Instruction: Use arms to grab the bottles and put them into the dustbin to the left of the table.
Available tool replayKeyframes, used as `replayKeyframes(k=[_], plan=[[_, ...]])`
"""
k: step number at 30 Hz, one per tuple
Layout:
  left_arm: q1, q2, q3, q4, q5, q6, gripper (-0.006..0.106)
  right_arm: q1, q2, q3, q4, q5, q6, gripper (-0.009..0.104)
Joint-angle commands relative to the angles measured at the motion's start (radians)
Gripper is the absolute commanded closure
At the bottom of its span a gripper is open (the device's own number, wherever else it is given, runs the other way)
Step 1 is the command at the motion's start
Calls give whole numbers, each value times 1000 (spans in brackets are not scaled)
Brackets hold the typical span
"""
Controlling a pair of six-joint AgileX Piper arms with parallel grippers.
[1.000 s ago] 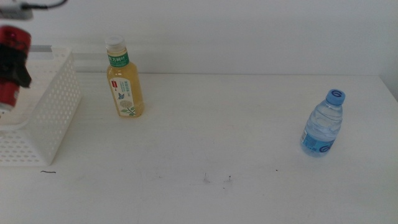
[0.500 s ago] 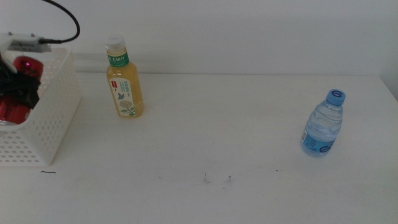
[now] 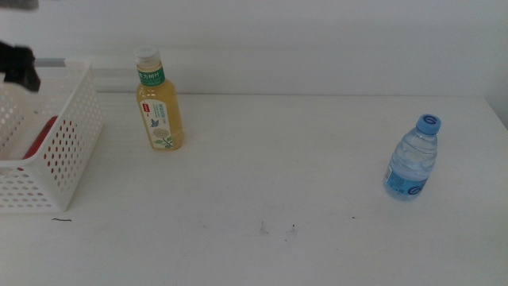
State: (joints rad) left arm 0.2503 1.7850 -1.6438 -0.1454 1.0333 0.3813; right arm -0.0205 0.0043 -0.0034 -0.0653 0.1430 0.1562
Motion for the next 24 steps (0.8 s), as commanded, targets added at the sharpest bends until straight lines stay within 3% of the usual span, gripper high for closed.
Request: replayKeyframes(k=[1,4,9,14,16,19,24], plan=[[-47,-130,111,10,-104,-70,7,-6,-4,3,-6,-12,-8,3],[-147,-314,373,77,-389,-186,7,-6,-4,3,-6,-12,-8,3],[-325,-563,917,301,-1102,-491,7,-6,-4,3,-6,-12,12,3],[-331,-524,1325,221,-1785,-493,7,-6,-4,3,-6,-12,12,3],[-331,-452,1396,191,-1987,-486,7,-6,-4,3,-6,-12,12,3],[-331,-333,1402,178,-2058,-495,7,-6,-4,3,-6,-12,12,3],[-331,-145,1318,261,-2126,-519,7,-6,-4,3,-6,-12,12,3]])
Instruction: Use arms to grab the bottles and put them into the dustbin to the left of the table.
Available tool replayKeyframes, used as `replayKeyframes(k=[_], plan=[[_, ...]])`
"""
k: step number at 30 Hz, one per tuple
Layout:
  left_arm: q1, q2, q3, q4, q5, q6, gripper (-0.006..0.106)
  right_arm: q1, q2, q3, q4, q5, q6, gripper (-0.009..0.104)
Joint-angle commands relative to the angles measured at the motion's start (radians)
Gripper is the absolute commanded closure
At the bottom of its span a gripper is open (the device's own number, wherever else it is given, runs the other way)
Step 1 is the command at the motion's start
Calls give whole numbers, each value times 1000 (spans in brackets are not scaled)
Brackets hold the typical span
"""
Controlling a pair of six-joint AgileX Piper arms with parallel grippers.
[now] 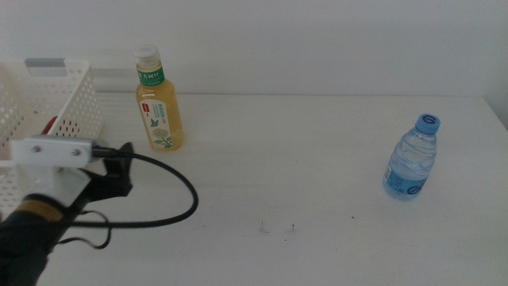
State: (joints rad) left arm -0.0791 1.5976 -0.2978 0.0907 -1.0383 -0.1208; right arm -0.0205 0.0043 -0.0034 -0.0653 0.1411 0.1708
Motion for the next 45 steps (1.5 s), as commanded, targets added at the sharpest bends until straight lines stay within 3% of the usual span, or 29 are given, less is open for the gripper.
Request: replayKeyframes(k=[1,5,12,21,41,45], plan=[[-2,71,-48,41,-64,-17,7,-6,-4,3,-6,-10,-2,3],[-4,185,-146,95,-66,-18,7,-6,-4,3,-6,-10,-2,3],[-11,293,-286,78,-50,-18,7,-6,-4,3,-6,-10,-2,3],[-11,397,-458,142,11,-39,7,-6,-4,3,-6,-10,-2,3],[-11,620,-723,152,53,-46,7,-6,-4,3,-6,-10,-2,3],[-11,638,-742,165,58,-58,17,-6,-4,3,-6,-10,-2,3]])
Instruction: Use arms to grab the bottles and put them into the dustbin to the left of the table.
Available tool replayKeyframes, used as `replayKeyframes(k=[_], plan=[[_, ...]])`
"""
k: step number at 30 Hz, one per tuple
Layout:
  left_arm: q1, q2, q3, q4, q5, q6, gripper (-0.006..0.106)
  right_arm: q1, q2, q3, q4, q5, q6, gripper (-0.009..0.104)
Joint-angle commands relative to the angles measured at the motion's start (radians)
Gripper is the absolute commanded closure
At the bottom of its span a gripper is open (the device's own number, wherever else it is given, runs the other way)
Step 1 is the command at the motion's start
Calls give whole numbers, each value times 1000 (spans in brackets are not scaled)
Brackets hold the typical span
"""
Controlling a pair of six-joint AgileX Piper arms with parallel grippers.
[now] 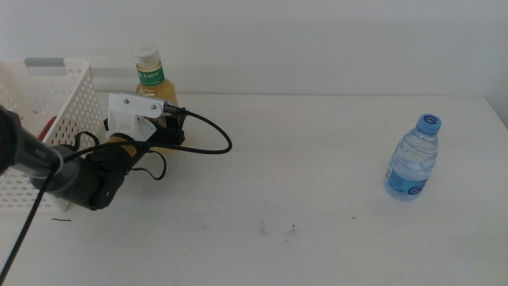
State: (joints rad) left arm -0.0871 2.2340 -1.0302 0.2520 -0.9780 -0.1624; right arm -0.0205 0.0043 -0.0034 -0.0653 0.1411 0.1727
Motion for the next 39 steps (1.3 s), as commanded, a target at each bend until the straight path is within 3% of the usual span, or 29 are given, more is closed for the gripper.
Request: replayKeyframes(k=[1,7,8,10,12,14,18,19,22,25,39], plan=[[-3,-1,-9,13,-3,-33,25,-6,-4,3,-6,-10,-4,3],[-3,-188,82,123,177,-123,97,-6,-4,3,-6,-10,-4,3],[-3,-253,100,159,263,-169,102,-6,-4,3,-6,-10,-4,3],[-3,-392,112,267,482,-308,102,-6,-4,3,-6,-10,-4,3],[-3,-515,112,468,660,-542,102,-6,-4,3,-6,-10,-4,3],[-3,-642,112,780,774,-886,102,-6,-4,3,-6,-10,-4,3],[45,-802,84,1427,687,-1580,102,-6,-4,3,-6,-10,-4,3],[79,-824,57,1492,604,-1715,102,-6,-4,3,-6,-10,-4,3],[202,-833,-6,1492,396,-1727,102,-6,-4,3,-6,-10,-4,3],[265,-833,-43,1492,350,-1727,102,-6,-4,3,-6,-10,-4,3],[279,-835,-87,1492,398,-1647,102,-6,-4,3,-6,-10,-4,3]])
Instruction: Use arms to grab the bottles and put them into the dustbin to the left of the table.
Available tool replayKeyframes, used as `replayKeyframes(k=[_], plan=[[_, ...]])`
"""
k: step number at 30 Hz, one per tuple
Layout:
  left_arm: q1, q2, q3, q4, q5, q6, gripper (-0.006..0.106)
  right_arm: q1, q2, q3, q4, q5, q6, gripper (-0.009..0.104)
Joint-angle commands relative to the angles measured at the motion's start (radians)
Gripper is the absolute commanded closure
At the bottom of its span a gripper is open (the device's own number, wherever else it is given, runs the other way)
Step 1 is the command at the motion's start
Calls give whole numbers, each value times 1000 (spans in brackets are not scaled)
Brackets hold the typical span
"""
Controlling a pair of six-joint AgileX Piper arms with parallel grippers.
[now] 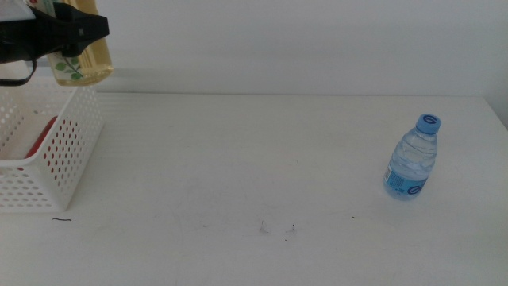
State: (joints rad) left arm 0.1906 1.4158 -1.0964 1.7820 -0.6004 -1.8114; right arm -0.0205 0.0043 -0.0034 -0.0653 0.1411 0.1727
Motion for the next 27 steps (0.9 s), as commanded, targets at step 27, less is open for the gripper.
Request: replayKeyframes(k=[27], plan=[[114,198,-612,-2074,1650,2260,102,-6,-4,3,-6,-10,-4,3]])
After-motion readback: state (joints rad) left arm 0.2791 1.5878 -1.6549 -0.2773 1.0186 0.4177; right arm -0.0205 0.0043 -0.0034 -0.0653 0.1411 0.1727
